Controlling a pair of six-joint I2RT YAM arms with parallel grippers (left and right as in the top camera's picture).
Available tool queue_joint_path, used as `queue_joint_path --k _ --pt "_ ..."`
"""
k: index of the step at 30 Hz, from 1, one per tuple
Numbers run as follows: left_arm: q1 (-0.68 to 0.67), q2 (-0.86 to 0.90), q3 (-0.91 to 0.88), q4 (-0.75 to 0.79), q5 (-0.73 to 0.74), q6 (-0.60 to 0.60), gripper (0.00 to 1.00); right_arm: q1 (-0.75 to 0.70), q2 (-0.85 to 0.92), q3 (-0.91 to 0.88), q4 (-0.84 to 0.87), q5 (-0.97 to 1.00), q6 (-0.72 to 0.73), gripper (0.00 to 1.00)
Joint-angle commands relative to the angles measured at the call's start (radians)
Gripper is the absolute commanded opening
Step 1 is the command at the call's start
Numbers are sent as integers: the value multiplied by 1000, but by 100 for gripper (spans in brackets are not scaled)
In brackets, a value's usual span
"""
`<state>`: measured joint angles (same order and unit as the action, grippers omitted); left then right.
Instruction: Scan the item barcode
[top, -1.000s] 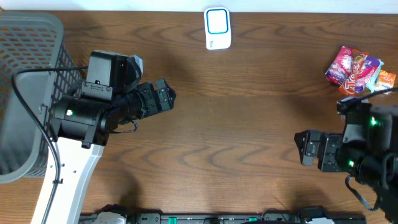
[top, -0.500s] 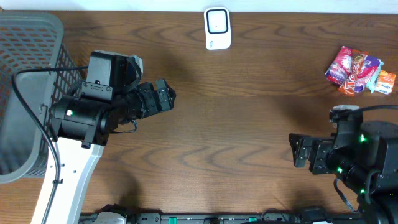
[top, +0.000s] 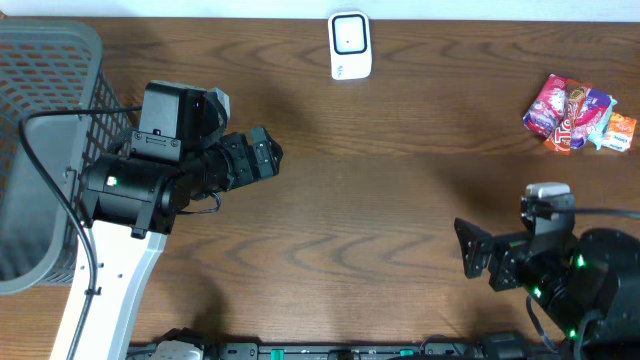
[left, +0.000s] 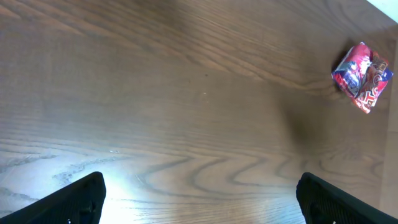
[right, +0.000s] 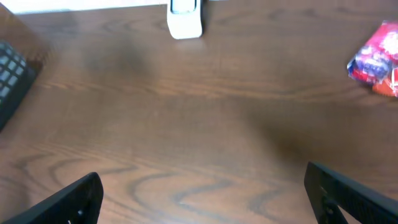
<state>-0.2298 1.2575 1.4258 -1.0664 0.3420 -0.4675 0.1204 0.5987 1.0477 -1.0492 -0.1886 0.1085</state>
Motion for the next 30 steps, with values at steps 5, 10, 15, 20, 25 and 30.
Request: queue_joint_path --k 5,10,15,20,25,30 --pt "4 3 11 1 5 6 98 5 -93 -113 95 -17 -41 99" --pt "4 3 11 1 5 6 98 5 -190 -206 166 -35 -81 99" --pt "4 3 11 1 5 6 98 5 -288 -304 230 -36 -88 99" --pt "4 3 11 1 5 6 98 9 -357 -400 314 -43 -88 99" --pt "4 3 11 1 5 6 98 13 -414 -497 424 -42 -88 99" --pt "4 3 11 1 5 6 98 13 -455 -586 526 -42 -88 99"
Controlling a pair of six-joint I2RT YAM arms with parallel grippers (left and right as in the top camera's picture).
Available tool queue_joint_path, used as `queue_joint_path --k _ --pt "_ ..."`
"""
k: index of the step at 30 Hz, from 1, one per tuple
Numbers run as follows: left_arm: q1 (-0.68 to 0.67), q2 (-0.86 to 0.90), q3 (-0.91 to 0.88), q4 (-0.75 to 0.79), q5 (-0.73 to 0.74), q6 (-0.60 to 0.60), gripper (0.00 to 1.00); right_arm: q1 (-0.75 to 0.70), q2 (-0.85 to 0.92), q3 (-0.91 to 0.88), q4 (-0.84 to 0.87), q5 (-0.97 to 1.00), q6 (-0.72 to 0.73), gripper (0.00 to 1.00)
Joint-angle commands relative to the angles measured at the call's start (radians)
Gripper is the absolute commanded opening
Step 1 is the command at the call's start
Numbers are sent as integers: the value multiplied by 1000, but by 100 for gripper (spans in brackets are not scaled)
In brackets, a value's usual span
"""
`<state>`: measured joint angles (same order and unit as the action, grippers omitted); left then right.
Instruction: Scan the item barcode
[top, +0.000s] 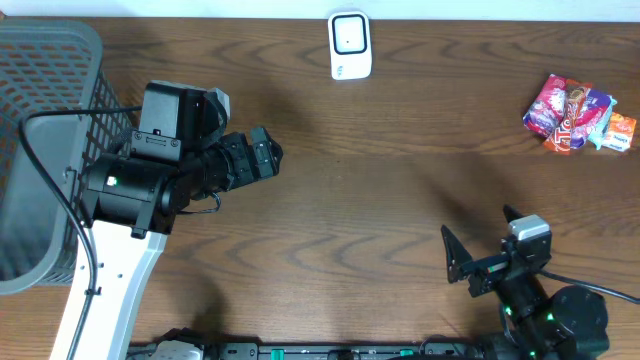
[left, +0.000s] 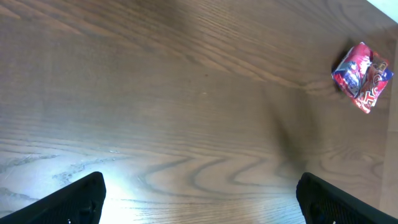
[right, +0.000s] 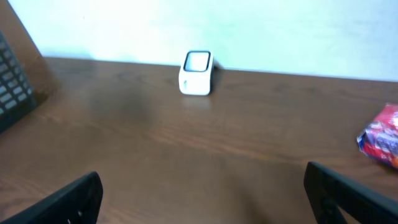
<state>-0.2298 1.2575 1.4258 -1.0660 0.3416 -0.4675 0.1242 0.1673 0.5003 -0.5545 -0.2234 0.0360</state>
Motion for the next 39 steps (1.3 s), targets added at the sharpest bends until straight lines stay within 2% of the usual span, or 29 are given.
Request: queue_joint_path --k 1,11,23,33,39 --pt "4 3 11 0 5 6 98 10 -30 -55 58 -7 -16 99" --pt "4 3 11 0 5 6 98 10 -90 -220 314 -7 -15 99" --pt "4 3 11 0 5 6 98 9 -163 -346 476 43 -15 99" --pt "4 3 11 0 5 6 98 8 -163 -488 686 68 -15 99" --pt "4 3 11 0 5 6 98 8 -163 -495 647 109 -15 99"
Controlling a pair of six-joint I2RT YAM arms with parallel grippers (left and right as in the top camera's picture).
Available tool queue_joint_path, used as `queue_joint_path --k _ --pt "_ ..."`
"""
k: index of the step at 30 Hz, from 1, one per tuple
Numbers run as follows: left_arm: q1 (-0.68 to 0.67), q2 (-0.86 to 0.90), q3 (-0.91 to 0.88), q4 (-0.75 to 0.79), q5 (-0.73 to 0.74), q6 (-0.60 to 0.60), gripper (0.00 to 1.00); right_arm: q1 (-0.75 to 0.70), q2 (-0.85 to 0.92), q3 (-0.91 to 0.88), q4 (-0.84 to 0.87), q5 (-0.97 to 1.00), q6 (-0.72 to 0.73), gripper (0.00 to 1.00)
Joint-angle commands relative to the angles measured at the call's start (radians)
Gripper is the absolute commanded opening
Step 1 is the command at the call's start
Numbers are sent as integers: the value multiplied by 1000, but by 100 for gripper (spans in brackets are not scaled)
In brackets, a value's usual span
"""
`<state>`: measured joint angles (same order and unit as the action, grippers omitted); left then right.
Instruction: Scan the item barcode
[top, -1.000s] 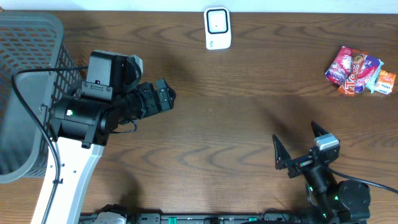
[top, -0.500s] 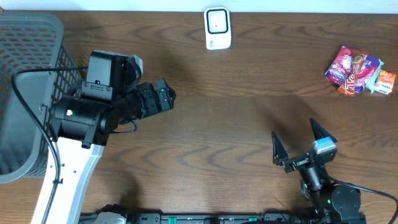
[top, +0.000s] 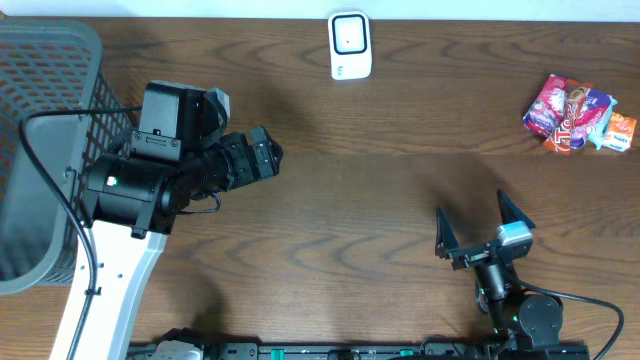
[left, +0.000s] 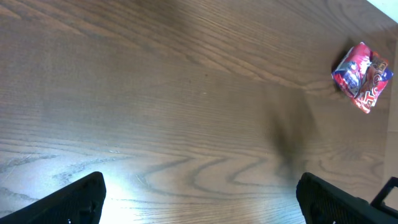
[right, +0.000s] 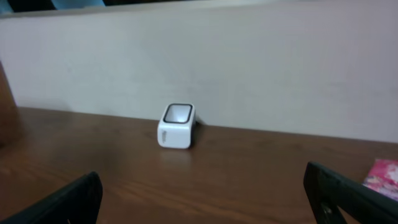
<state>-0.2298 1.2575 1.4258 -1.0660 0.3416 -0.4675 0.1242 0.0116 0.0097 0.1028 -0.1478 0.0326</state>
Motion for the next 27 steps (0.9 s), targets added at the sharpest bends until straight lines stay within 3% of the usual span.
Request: queue_joint_path --k 1,6,27 --pt "4 3 11 0 5 6 98 8 -7 -4 -42 34 -11 99" --pt "4 3 11 0 5 6 98 8 -7 -4 -173 36 15 99" --pt "4 3 11 0 5 6 98 6 -6 -4 -170 35 18 99"
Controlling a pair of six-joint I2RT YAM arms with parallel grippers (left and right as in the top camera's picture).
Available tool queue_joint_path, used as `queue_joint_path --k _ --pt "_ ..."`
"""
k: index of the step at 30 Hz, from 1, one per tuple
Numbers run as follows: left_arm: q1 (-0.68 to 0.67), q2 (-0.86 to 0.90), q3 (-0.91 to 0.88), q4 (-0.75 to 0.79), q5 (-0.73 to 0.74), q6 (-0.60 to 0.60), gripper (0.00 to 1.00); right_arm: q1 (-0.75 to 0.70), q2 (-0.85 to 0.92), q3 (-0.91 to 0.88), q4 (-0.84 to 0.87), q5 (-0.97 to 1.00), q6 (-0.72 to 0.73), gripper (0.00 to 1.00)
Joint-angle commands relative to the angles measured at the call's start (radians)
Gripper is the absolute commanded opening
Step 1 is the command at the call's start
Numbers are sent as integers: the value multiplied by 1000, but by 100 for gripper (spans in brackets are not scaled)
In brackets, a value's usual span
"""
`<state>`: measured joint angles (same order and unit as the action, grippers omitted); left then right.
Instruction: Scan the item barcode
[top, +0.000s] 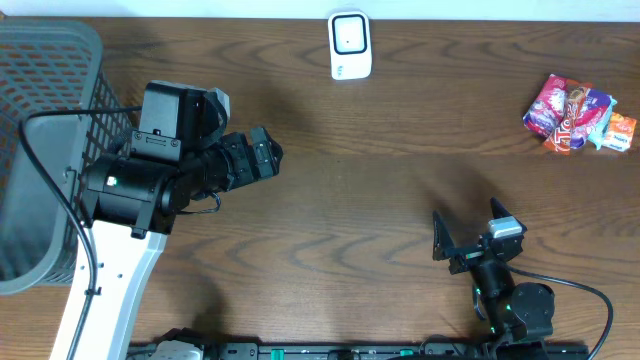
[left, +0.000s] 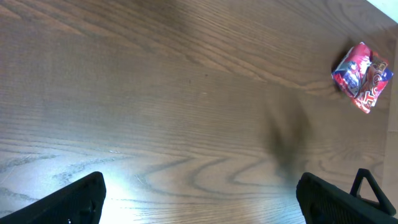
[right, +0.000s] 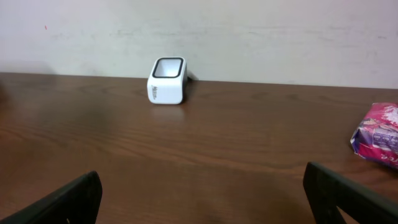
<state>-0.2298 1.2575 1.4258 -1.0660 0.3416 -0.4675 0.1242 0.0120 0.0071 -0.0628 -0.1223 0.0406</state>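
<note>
A white barcode scanner stands at the table's far edge, middle; it also shows in the right wrist view. The pink and red snack packet lies at the far right, seen too from the left wrist and the right wrist. My left gripper hangs over the left part of the table, open and empty. My right gripper sits low near the front right, open and empty, facing the scanner.
A grey mesh basket stands at the left edge, behind the left arm. A small orange packet lies against the snack packet. A pale wall rises behind the table's far edge.
My right gripper has tipped a little lower and its view has shifted, so the scanner and more tabletop show. The left arm has not moved.
My right arm lay stretched at the front right, looking down on the table. Over the following moments it drew back toward the front edge and tilted up, until its camera looked level across the table at the scanner. The left arm, scanner and packet stayed put.
</note>
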Motion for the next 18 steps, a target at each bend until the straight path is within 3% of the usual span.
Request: queue_joint_path --k 1,18 --pt "4 3 11 0 5 6 98 6 -7 -2 -4 10 10 99" --pt "4 5 5 -20 -51 55 98 6 -6 -2 -5 9 10 99"
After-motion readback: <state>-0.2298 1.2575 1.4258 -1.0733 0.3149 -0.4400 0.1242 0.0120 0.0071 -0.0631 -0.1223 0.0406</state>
